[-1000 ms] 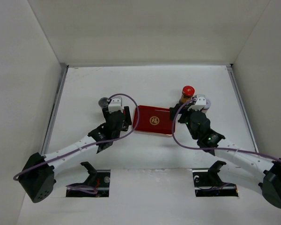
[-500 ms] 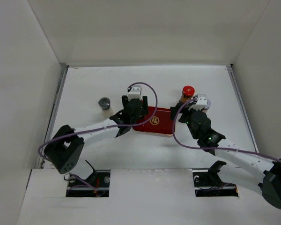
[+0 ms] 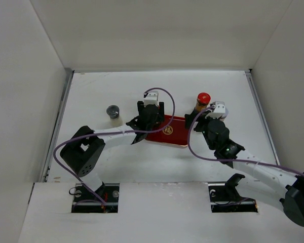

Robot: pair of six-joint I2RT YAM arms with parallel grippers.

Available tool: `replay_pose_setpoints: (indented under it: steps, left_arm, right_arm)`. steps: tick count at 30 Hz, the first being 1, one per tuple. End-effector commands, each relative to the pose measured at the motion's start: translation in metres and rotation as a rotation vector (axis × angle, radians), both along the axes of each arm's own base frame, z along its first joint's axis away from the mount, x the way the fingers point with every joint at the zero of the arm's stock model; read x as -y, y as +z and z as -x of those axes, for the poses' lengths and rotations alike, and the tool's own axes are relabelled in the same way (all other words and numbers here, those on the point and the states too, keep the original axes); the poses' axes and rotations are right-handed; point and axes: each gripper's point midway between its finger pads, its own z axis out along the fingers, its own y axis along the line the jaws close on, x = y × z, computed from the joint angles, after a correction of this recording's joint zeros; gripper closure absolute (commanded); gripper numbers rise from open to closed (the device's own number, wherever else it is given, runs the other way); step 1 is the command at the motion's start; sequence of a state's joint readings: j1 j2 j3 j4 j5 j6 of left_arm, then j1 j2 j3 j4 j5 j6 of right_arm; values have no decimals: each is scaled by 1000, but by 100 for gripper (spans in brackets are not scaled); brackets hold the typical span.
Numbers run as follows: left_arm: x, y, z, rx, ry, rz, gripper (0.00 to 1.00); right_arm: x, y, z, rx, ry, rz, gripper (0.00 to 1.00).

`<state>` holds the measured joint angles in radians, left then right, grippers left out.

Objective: Organize the condiment bottles

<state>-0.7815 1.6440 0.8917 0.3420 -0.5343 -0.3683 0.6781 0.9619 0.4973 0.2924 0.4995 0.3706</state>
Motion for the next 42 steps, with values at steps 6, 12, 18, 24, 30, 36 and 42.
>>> replay_pose_setpoints:
  steps: [6,12,18,24,30,36,42]
  left_arm:
    - [15,65,-23,184,28,145,47]
    - [15,69,-19,212,32,125,32]
    - [9,82,-7,239,27,135,7]
    - [-31,121,25,280,55,176,6]
    - [-124,104,28,205,285,129,6]
    - [-180,69,10,118,464,96,5]
    - [-195,40,-2,80,533,65,5]
  right_arm:
    - [0,21,-4,53,-11,-42,6]
    - [2,20,-4,45,-22,-41,49]
    - [4,23,-3,56,-28,-50,34]
    - [4,25,-3,62,-27,-53,27]
    - [3,25,-4,61,-27,-54,19]
    - [-3,21,-6,47,-5,-45,5]
    - [-7,18,-6,39,10,-41,0]
